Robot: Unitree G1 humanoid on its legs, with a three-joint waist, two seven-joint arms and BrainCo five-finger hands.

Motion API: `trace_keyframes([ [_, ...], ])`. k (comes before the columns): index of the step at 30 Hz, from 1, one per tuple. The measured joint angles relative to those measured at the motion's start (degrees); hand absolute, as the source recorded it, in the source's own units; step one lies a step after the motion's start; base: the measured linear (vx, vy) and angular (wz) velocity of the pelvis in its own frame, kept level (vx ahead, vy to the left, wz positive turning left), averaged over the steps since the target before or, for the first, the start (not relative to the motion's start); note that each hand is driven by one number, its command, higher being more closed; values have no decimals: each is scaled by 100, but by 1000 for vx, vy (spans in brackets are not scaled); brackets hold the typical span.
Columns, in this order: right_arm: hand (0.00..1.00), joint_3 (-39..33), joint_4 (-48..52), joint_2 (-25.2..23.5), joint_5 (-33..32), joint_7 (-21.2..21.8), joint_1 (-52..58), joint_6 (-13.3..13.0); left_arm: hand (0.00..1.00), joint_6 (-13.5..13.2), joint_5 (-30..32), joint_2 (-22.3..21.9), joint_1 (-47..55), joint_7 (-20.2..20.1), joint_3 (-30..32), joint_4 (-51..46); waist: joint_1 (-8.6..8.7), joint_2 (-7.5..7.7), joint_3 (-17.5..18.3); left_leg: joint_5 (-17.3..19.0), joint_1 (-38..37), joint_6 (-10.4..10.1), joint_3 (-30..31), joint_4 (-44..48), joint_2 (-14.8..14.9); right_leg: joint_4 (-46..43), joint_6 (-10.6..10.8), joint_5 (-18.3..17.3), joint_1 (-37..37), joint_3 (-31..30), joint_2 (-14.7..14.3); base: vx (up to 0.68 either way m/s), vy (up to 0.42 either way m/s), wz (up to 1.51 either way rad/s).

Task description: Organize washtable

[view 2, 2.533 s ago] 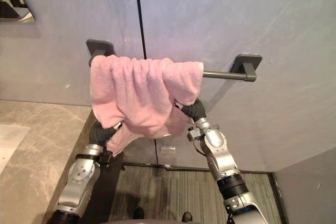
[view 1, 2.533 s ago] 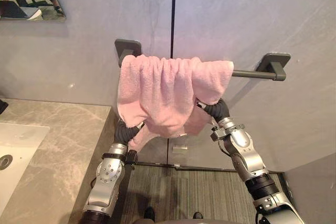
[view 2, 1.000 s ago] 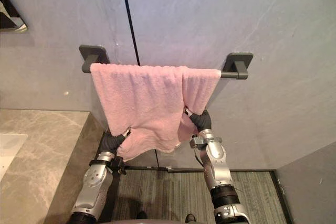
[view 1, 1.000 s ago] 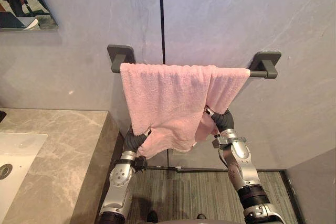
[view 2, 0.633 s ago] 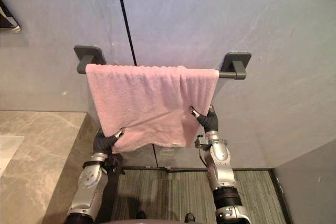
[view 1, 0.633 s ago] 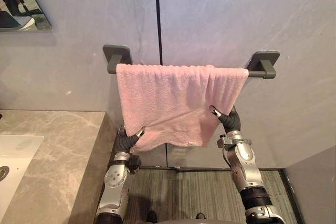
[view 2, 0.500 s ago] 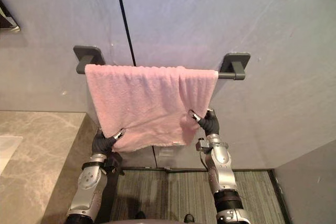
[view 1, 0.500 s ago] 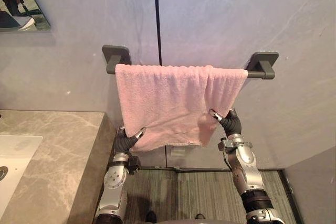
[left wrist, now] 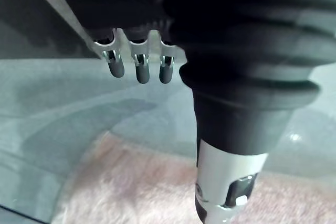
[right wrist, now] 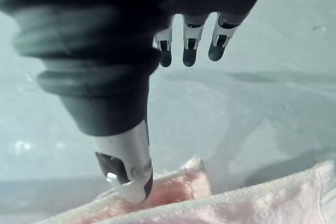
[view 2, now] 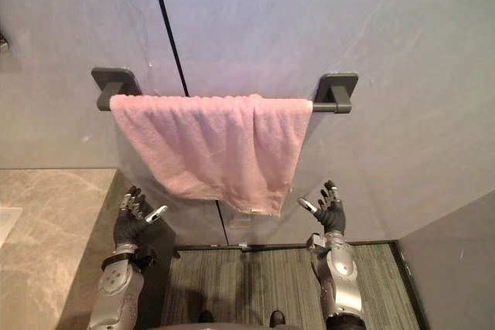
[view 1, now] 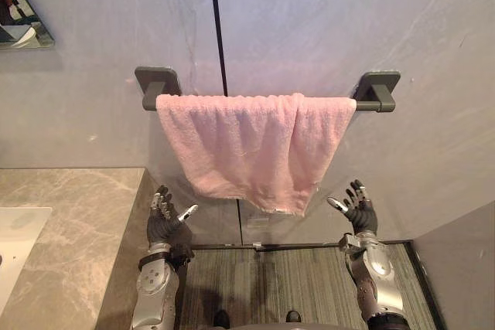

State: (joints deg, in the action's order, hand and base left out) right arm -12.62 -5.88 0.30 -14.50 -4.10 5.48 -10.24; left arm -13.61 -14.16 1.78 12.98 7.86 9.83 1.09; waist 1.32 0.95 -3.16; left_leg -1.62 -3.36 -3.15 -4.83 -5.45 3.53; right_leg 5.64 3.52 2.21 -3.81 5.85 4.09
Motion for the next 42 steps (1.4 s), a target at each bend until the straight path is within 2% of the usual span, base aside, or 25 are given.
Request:
trace_keyframes([
  [5,0,-439,1446,-3,5,-147,48,-92,0,-164,-47,-89,72,17,331,-1701,-35,-69,-27,21,-44,-6,-24,1,3,-1,2,-7,-27,-62,-4,-13,-9,-2],
  [9,0,-695,2360,18,-74,-196,-127,-329,0,-390,-114,-75,0,105,625,-2712,-19,-84,-24,28,-88,-8,-53,1,2,-2,2,-8,-53,-95,-6,-14,-12,-3],
  [11,0,-687,2916,166,-204,-169,-448,-522,0,-548,-227,68,-153,98,672,-3186,-1,-88,-25,36,-160,-7,-63,2,0,-18,2,-14,-109,-106,-4,-46,-17,-3],
  [14,0,-403,3373,478,-482,-43,-907,-731,0,-608,-450,338,-353,37,637,-3634,30,-94,-25,35,-192,-6,-69,2,-1,-72,4,-32,-109,-120,-3,-48,-12,-2],
  [16,0,5,3621,728,-824,188,-1204,-848,0,-747,-768,613,-511,-154,451,-3845,73,-98,-23,35,-226,-6,-74,2,-2,-118,11,-54,-111,-127,-1,-51,-12,-2],
  [18,0,752,3695,1049,-1400,669,-1572,-949,0,-814,-1294,965,-748,-593,-41,-3985,86,-115,-9,35,-272,-4,-81,2,-7,-173,17,-74,-109,-128,3,-41,-9,-2],
  [19,0,948,3694,1101,-1498,769,-1646,-946,0,-812,-1391,1035,-815,-692,-192,-3984,85,-121,-5,35,-282,-4,-85,2,-8,-176,17,-74,-110,-128,4,-43,-8,-2],
  [21,0,1772,3690,1269,-1864,1172,-1924,-898,0,-790,-1702,1258,-1034,-1092,-906,-3978,81,-154,17,32,-287,-2,-88,2,-13,-199,18,-74,-129,-128,6,-17,-6,-1],
  [24,0,2243,3678,1373,-2109,1457,-1983,-798,0,-750,-1921,1372,-1082,-1425,-1413,-3950,80,-162,22,31,-316,-1,-86,3,-12,-213,21,-77,-150,-126,6,0,0,0],
  [27,0,2823,3583,1712,-2460,1858,-1976,-538,0,-512,-2321,1721,-1079,-1970,-2206,-3572,86,-163,22,31,-351,-1,-79,2,-14,-214,24,-81,-189,-125,7,-29,-10,1],
  [33,0,3267,3231,2156,-2818,2320,-1735,-236,0,-273,-2582,2076,-997,-2497,-2620,-3027,91,-179,38,30,-360,0,-88,2,-15,-221,24,-81,-185,-132,7,-29,-10,-1],
  [39,0,3430,2632,2433,-2940,2514,-1306,-11,0,-49,-2553,2293,-682,-2571,-2747,-2429,95,-187,45,31,-359,0,-105,2,-14,-214,24,-81,-177,-146,3,0,0,0],
  [42,0,3577,2378,2493,-2904,2569,-1172,57,0,-24,-2468,2325,-609,-2646,-2776,-2148,93,-187,46,31,-357,0,-105,2,-14,-213,24,-80,-172,-146,4,0,0,0],
])
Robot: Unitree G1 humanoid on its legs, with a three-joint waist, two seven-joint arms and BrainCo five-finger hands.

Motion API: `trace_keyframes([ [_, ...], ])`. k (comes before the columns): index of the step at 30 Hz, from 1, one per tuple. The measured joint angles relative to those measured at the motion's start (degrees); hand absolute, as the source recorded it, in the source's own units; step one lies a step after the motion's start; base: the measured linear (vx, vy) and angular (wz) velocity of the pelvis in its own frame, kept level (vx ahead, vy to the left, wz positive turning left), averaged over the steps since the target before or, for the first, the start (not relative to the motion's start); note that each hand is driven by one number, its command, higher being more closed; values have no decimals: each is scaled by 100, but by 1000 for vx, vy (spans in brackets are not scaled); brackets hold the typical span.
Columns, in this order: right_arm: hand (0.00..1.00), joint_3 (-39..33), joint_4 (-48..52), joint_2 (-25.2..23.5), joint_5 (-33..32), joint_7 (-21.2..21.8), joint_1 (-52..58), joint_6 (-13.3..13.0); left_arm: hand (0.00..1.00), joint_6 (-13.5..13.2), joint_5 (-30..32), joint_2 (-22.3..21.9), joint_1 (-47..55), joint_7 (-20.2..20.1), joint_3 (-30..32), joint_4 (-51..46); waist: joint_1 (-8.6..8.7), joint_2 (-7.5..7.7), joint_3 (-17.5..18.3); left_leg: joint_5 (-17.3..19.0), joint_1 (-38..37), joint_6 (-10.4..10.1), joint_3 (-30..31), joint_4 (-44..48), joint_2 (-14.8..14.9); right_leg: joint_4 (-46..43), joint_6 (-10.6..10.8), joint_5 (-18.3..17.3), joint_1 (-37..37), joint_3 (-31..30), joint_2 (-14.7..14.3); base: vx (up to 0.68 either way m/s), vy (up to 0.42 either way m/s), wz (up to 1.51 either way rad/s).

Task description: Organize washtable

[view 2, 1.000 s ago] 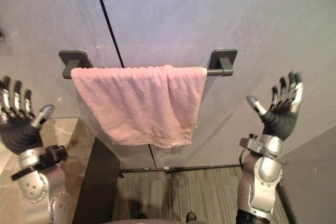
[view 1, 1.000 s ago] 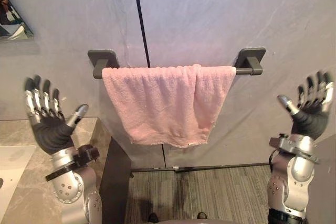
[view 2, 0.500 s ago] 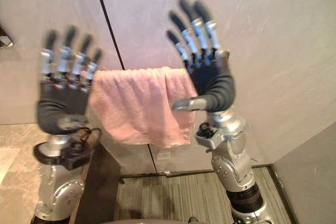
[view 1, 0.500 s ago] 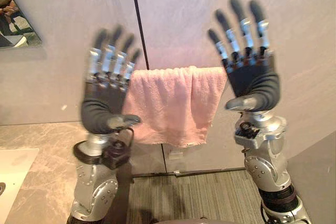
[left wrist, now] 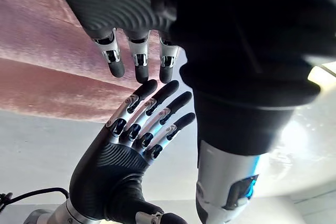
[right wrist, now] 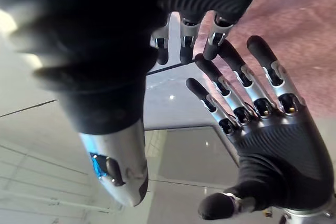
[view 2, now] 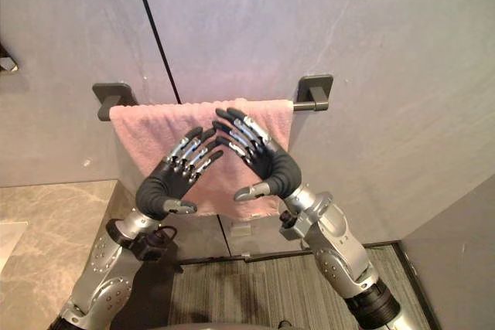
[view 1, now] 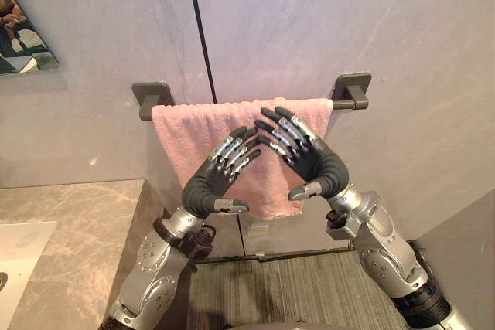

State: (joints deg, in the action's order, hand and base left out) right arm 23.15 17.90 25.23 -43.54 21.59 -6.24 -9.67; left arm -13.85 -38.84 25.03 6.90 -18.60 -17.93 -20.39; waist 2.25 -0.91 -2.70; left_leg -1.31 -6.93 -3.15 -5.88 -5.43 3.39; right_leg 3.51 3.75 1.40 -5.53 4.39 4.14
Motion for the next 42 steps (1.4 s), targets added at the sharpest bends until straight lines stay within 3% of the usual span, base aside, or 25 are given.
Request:
trace_keyframes([
  [6,0,143,-580,-8,421,-16,89,8,0,124,385,-28,6,18,-16,590,-2,3,22,1,57,-1,-13,-1,1,16,0,1,87,-12,0,-23,-7,-1],
  [9,0,218,-893,-12,961,-67,157,23,0,232,709,-213,73,150,-27,951,-2,-2,55,1,183,-1,-9,0,-1,56,-1,5,189,-7,-1,0,0,0],
  [15,0,229,-1637,-128,1955,-300,174,184,0,209,1105,-599,13,404,16,1370,-3,1,71,0,280,-1,35,2,2,71,-2,7,217,6,0,14,-13,2],
  [21,0,-8,-1915,-415,2534,-548,179,220,0,216,1604,-829,-69,678,101,2059,-2,14,90,0,337,-1,34,2,8,62,-2,7,278,-1,-2,-2,-3,1],
  [28,0,-697,-1991,-661,2851,-855,178,205,0,208,1940,-989,-101,995,576,2448,-2,16,90,1,357,-1,16,1,21,57,-2,7,318,-25,-10,-25,-12,-1],
  [42,0,-1813,-2173,-1053,2839,-1196,159,117,0,159,2179,-1196,-224,1530,1514,2608,-2,117,100,1,434,-2,-68,2,44,52,-23,24,435,-116,-36,-13,-6,-2],
])
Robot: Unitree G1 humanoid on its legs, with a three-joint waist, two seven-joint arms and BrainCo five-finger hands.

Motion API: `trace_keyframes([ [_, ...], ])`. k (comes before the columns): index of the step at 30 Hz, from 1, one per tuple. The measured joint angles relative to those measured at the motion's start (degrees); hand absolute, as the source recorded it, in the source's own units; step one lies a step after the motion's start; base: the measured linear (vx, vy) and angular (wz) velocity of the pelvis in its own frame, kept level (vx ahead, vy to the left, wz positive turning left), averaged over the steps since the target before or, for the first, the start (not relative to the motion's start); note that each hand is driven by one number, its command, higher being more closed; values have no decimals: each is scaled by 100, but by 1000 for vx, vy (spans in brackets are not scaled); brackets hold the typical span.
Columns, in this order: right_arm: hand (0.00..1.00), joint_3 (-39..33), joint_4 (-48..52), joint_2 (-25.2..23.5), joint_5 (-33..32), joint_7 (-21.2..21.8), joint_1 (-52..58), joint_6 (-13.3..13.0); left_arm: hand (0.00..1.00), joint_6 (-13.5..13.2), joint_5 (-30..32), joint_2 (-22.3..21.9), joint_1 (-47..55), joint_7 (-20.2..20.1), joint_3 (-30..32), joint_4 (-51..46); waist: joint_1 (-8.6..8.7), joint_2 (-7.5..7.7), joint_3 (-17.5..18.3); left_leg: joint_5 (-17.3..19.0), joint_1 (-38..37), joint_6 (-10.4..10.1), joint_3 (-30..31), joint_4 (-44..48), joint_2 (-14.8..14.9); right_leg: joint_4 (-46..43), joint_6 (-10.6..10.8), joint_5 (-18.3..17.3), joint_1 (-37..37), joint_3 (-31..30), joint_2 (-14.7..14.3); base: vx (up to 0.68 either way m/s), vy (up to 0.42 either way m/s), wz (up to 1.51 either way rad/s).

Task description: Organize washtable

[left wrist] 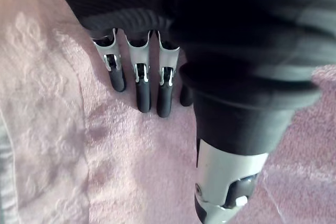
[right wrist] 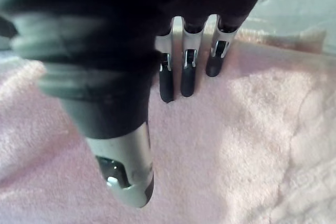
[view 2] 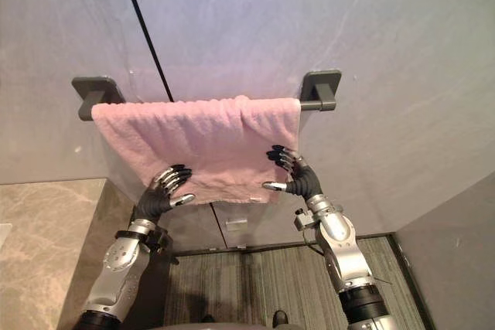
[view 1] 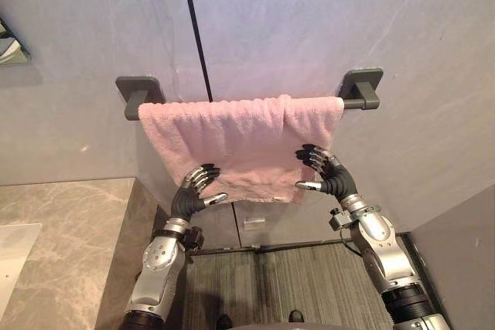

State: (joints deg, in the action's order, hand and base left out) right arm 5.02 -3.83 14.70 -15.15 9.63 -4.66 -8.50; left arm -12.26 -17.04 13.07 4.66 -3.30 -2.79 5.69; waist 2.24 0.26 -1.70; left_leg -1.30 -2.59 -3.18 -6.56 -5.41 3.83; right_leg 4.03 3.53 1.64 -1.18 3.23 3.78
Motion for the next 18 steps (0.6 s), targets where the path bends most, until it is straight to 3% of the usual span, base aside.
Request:
trace_keyframes([
  [14,0,-883,-192,-131,5,-255,-24,-16,0,-87,-22,-351,-61,94,788,26,-3,49,-2,-1,5,1,38,-1,-4,1,2,4,-23,45,2,-5,-3,1],
  [18,0,-1236,-192,-250,7,-358,10,-16,0,-146,-59,-531,105,84,1158,-507,-2,52,-5,-1,-21,0,84,-1,-8,2,4,1,-69,119,6,-4,-2,5],
])
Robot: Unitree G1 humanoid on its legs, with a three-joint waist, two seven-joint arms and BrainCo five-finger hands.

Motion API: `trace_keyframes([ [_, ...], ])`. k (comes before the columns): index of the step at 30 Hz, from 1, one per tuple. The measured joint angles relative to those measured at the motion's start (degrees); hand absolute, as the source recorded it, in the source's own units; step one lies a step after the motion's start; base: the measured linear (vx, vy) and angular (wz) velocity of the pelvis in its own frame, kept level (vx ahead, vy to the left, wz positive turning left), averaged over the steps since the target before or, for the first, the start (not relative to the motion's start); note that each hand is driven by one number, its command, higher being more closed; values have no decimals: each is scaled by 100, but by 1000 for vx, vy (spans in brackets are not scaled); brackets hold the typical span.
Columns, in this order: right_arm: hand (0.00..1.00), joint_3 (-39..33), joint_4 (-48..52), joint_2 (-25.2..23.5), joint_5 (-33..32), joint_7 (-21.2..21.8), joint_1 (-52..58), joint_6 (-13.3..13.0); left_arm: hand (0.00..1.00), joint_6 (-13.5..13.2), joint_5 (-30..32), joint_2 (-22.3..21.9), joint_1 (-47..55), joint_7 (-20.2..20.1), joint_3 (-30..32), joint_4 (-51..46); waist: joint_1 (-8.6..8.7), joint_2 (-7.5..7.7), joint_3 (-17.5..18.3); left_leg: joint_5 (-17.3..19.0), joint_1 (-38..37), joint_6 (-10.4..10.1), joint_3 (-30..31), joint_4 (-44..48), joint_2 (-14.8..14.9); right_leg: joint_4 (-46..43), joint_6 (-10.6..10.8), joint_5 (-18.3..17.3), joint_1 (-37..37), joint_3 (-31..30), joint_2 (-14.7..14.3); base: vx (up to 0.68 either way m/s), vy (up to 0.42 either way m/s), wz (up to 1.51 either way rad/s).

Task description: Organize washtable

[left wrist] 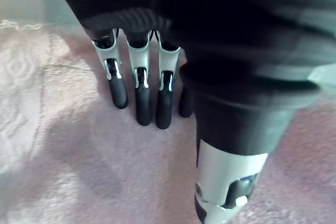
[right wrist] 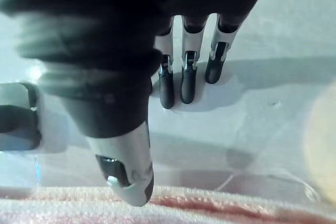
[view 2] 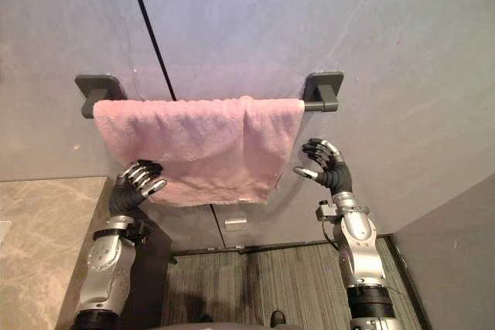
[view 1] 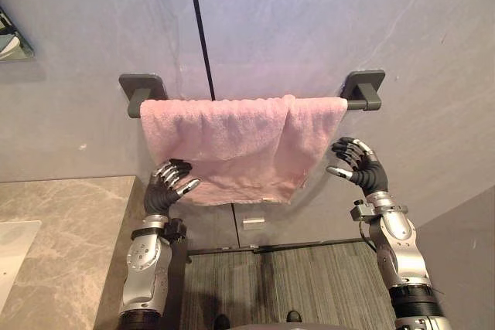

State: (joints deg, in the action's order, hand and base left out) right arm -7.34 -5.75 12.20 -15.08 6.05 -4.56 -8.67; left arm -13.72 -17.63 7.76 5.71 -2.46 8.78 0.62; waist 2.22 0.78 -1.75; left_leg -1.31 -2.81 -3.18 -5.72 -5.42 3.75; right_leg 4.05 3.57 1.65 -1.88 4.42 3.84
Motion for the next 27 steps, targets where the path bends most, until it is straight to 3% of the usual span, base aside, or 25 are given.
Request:
trace_keyframes([
  [14,0,-629,7,-78,209,-6,302,-12,0,-61,-316,-295,593,-412,310,-735,0,-4,-3,0,-59,0,85,-1,-39,-4,25,-28,-93,54,40,-13,-4,3],
  [27,0,-854,34,-73,588,49,1017,-7,0,-51,-288,-313,1078,-634,310,-494,7,-14,-9,2,-109,1,194,-1,-56,-103,35,-137,-128,185,64,-11,-4,3],
])
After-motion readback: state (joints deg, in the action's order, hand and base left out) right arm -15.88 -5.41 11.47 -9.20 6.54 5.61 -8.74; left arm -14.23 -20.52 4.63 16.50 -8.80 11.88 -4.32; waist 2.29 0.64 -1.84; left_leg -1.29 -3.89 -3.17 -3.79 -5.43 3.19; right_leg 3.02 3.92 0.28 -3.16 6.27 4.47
